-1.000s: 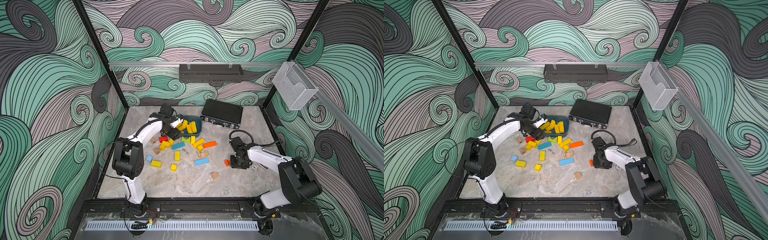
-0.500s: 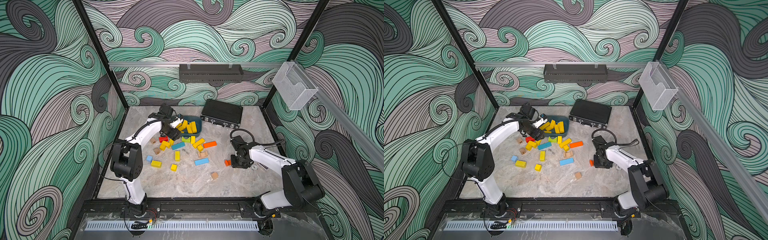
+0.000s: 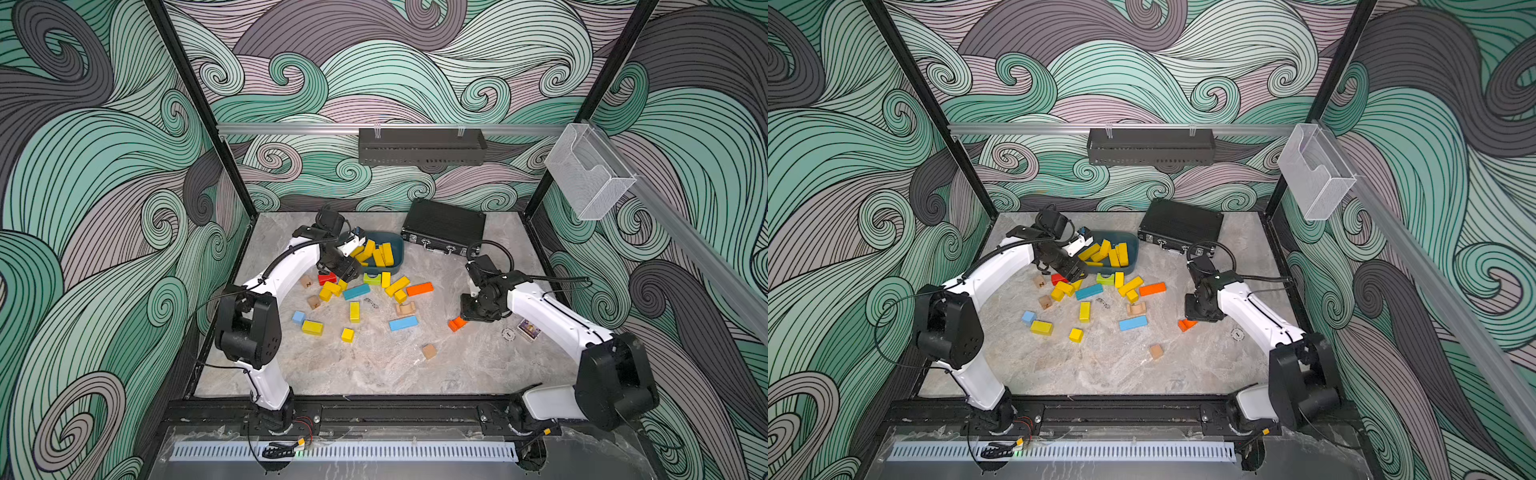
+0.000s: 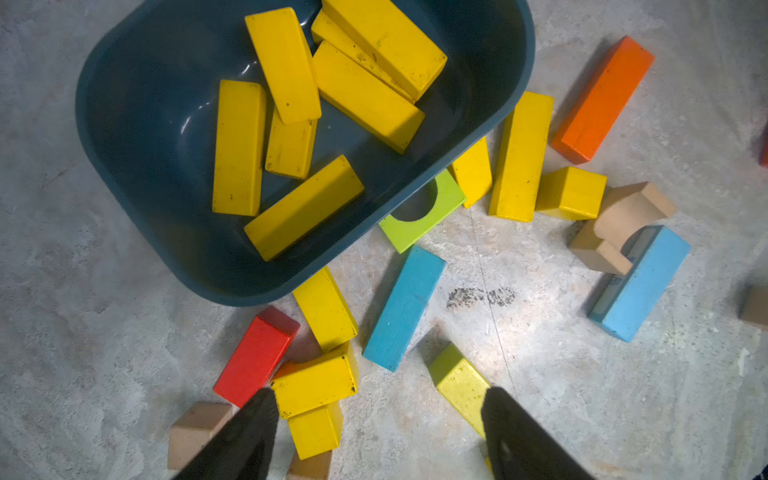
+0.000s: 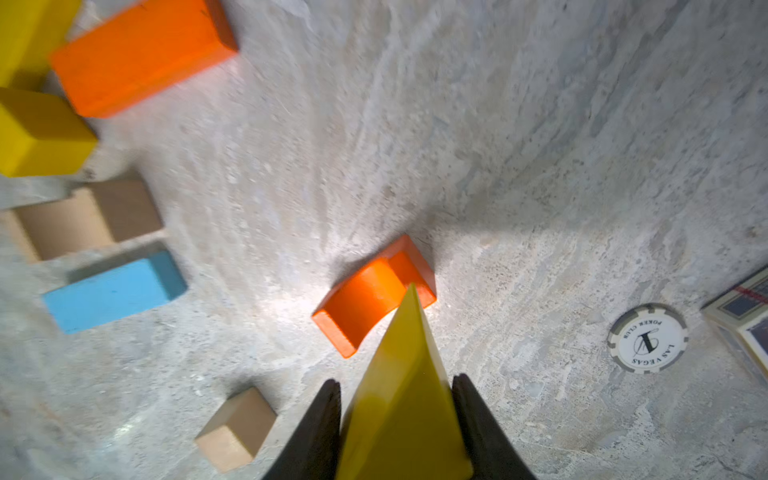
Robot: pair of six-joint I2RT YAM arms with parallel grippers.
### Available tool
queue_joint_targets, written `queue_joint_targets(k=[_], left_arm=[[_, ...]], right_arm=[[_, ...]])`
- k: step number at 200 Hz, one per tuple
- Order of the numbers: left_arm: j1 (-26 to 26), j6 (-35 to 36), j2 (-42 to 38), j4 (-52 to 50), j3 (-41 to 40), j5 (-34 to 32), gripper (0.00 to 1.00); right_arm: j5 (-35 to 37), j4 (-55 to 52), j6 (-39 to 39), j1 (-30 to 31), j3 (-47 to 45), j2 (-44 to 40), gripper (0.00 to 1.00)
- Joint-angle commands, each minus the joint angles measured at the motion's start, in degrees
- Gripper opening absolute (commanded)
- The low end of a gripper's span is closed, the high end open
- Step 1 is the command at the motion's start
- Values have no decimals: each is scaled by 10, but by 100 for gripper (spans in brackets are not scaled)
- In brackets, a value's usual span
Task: Pick out the yellow building blocks
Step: Pick up the building block from the center of the board, then place the building block in the storage box.
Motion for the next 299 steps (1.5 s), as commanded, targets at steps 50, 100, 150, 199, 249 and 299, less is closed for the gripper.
queue_joint_targets(k=[50,100,150,199,249,299], left_arm=[[46,-6,-63,-51,2,29,79],[78,13,-120,-77,-34,29,79],[79,45,-200,-108,-89,21,79],[78,102,-266,-131,-161,35,79],[77,149,-329,-169,-224,78,79],[76,163,-395,-175,-260,74,80]], right_arm=[[-77,-9,-25,41,155,42,32],[-94,7,-41,95,323,183,32],[-112,21,-60,125,517,373,32],[-87,1,-88,125,706,541,32],[-50,-21,-111,125,829,657,36],[-42,-22,-116,126,852,685,48]])
